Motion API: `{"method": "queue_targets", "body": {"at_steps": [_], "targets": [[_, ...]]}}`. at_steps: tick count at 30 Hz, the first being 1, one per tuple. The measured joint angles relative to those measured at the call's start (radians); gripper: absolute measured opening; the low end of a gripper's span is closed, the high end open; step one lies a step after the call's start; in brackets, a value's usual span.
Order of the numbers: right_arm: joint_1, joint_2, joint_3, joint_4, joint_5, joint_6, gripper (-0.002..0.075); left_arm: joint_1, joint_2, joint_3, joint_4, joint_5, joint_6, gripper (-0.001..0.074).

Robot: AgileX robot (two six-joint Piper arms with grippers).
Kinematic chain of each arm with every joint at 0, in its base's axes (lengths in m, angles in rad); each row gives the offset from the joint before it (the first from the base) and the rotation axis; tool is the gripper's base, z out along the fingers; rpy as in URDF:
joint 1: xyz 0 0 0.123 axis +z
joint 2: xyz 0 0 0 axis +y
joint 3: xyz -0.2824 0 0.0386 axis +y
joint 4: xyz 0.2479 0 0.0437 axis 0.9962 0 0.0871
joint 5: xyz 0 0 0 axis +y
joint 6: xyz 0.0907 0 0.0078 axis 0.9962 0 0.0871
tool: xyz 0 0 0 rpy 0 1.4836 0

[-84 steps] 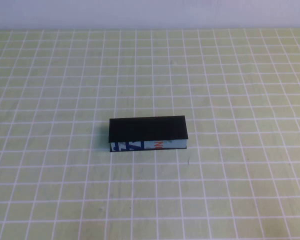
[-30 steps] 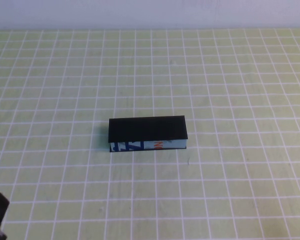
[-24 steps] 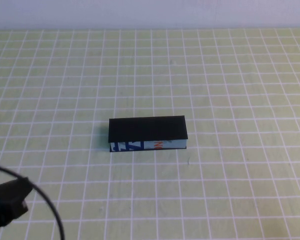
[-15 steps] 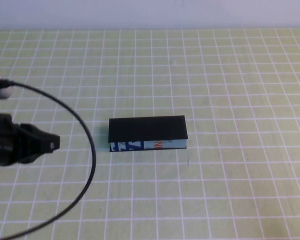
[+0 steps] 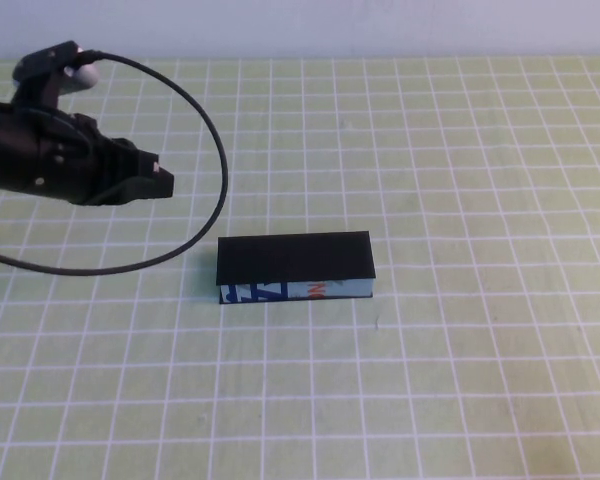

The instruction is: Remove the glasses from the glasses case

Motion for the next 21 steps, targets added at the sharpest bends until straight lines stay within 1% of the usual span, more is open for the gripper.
{"method": "queue_targets", "body": {"at_steps": [9, 15, 17, 21], "targets": [[0.0, 0.0, 0.0, 0.0, 0.0, 0.0, -0.0018, -0.107, 0.194, -0.14, 0.0, -0.002, 0.017, -0.0004], [0.0, 0.0, 0.0, 0.017, -0.014, 0.0, -0.0018, -0.129, 0.296, -0.224, 0.0, 0.014, 0.017, -0.0004], [0.0, 0.0, 0.0, 0.101, -0.049, 0.0, -0.0018, -0.13, 0.328, -0.25, 0.0, 0.017, 0.017, -0.0004], [0.0, 0.0, 0.0, 0.344, -0.14, 0.0, -0.0018, -0.13, 0.383, -0.287, 0.0, 0.018, 0.017, -0.0004]]}}
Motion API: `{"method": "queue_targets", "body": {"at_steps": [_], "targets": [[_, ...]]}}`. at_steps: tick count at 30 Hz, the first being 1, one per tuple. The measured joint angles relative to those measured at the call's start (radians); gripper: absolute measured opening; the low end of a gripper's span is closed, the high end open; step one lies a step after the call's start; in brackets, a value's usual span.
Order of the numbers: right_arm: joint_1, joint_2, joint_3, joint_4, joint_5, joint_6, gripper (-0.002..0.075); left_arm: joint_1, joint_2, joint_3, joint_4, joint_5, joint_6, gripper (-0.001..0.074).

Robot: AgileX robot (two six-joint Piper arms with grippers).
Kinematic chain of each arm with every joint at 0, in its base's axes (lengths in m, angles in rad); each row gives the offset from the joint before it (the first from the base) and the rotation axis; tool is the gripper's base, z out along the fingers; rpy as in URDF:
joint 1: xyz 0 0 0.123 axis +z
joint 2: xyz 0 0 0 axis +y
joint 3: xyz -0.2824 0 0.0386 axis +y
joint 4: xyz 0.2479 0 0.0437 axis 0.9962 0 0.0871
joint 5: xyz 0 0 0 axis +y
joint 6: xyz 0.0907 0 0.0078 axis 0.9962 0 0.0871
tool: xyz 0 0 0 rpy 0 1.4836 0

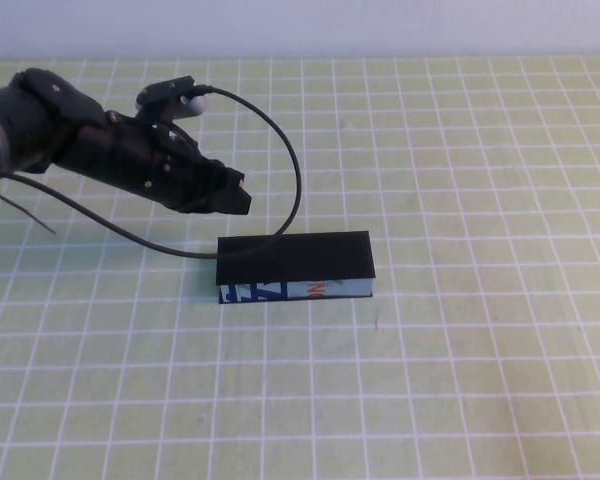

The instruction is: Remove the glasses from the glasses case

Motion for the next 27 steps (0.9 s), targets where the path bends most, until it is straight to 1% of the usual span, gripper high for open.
{"method": "queue_targets", "body": {"at_steps": [2, 8, 10, 13, 18, 21, 27], "targets": [[0.0, 0.0, 0.0, 0.106, -0.041, 0.0, -0.0018, 0.0, 0.029, -0.013, 0.0, -0.004, 0.0, -0.0004], [0.0, 0.0, 0.0, 0.298, -0.114, 0.014, -0.0018, 0.0, 0.11, -0.065, 0.0, -0.019, 0.0, -0.0004], [0.0, 0.0, -0.002, 0.333, -0.073, 0.018, -0.0018, 0.0, 0.131, -0.088, 0.0, -0.023, 0.0, -0.0004], [0.0, 0.053, -0.057, 0.345, 0.035, 0.02, -0.0018, 0.0, 0.159, -0.127, 0.0, -0.025, 0.0, -0.0004], [0.0, 0.28, -0.209, 0.292, 0.219, -0.018, -0.0018, 0.0, 0.199, -0.165, 0.0, -0.016, -0.013, -0.0004], [0.0, 0.47, -0.335, 0.245, 0.336, -0.094, -0.0018, 0.0, 0.211, -0.165, 0.005, 0.003, -0.017, -0.0004], [0.0, 0.86, -0.592, 0.213, 0.492, -0.276, -0.0018, 0.0, 0.215, -0.165, 0.047, 0.012, -0.022, -0.0004]]}}
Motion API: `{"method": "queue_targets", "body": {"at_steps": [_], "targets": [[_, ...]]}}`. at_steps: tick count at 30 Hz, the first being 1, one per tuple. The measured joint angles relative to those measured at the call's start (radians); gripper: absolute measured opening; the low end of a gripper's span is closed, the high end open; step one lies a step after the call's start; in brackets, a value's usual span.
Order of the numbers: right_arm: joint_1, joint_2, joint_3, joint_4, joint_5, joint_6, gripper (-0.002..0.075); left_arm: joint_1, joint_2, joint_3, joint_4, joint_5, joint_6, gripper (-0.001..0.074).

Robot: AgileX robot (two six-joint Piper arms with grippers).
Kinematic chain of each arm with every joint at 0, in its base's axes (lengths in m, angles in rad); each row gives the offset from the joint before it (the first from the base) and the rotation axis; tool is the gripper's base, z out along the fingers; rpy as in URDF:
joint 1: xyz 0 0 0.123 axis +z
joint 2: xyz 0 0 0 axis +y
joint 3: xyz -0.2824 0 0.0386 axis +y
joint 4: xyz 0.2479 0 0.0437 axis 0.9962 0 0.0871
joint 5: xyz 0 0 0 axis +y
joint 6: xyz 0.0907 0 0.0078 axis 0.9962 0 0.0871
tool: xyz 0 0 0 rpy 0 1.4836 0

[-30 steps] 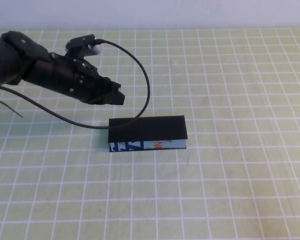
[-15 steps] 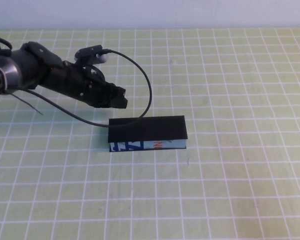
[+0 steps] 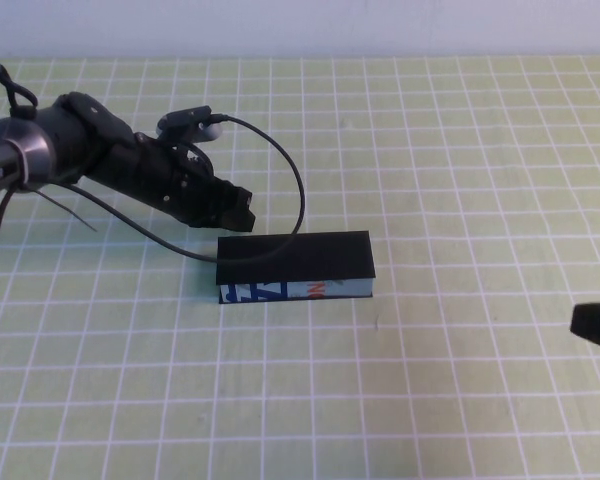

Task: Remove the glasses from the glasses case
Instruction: Pick up the glasses from the glasses case

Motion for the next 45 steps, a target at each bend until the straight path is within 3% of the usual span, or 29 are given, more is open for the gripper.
{"method": "queue_targets", "body": {"at_steps": [4, 14, 21, 26, 30, 35, 45], "targets": [[0.041, 0.214, -0.18, -0.02, 0.051, -0.073, -0.0018, 0.0, 0.004, 0.0, 0.008, 0.006, -0.001, -0.0004], [0.428, 0.632, -0.587, -0.317, 0.048, -0.064, -0.0018, 0.0, 0.007, 0.0, 0.013, 0.013, -0.001, -0.0004], [0.56, 0.833, -0.782, -0.541, 0.064, -0.175, -0.0017, 0.0, 0.007, 0.0, 0.013, 0.02, -0.002, -0.0004], [0.603, 0.95, -0.859, -0.596, 0.057, -0.303, 0.0023, 0.0, 0.007, 0.0, 0.013, 0.025, -0.004, -0.0004], [0.608, 1.017, -0.878, -0.609, 0.021, -0.443, 0.0165, 0.0, 0.007, 0.0, 0.013, 0.034, -0.004, -0.0004], [0.608, 1.062, -0.881, -0.646, -0.049, -0.477, 0.0308, 0.0, 0.007, 0.0, 0.013, 0.044, -0.004, -0.0004], [0.608, 1.128, -0.882, -0.742, -0.143, -0.482, 0.032, 0.0, 0.007, 0.0, 0.009, 0.051, -0.006, -0.0004]]}}
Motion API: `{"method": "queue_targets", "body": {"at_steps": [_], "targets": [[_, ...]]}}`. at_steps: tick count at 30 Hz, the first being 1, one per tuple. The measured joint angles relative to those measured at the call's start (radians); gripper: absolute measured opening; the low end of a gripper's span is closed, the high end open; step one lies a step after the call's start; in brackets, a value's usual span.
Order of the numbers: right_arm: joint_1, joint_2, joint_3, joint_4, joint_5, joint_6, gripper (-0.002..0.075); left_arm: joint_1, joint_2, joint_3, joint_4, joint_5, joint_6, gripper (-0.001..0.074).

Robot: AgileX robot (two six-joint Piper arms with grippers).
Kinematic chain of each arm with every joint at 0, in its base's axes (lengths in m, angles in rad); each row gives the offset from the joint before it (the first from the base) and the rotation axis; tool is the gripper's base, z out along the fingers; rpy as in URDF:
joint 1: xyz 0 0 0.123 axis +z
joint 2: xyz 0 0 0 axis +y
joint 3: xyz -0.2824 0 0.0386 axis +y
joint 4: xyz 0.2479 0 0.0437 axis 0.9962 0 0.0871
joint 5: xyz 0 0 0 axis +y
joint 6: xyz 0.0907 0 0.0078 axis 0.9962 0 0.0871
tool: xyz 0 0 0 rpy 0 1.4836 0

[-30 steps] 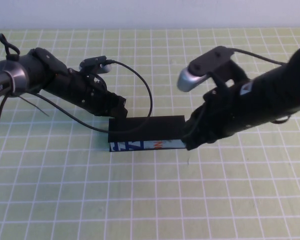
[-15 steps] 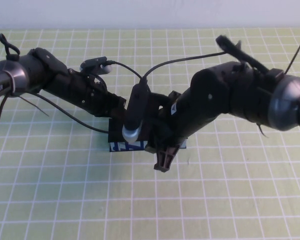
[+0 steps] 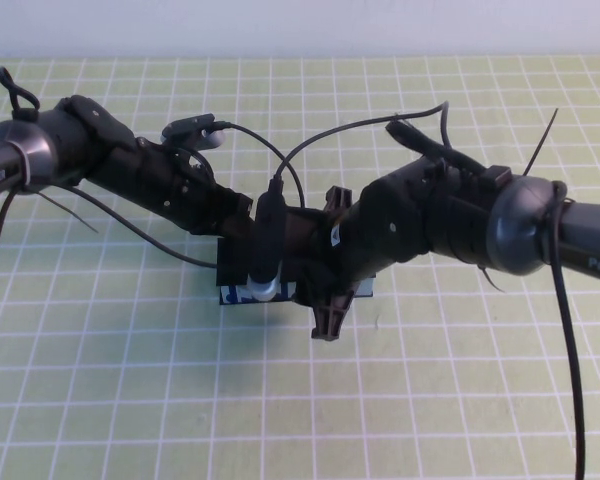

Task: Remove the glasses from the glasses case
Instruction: Pick up the glasses from the glasses case

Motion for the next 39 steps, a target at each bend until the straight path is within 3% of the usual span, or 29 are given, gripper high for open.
{"method": "queue_targets", "body": {"at_steps": [11, 29, 39], "targets": [[0.0, 0.028, 0.0, -0.048, -0.077, 0.0, 0.0279, 0.0, 0.0, -0.001, -0.002, 0.006, 0.001, -0.0004], [0.002, 0.026, 0.0, -0.079, -0.084, -0.009, 0.0028, 0.0, 0.0, -0.006, -0.004, 0.014, 0.013, -0.0004], [0.002, -0.011, 0.0, -0.081, -0.084, -0.01, 0.0004, 0.0, 0.0, -0.008, -0.004, 0.021, 0.02, -0.0004]]}}
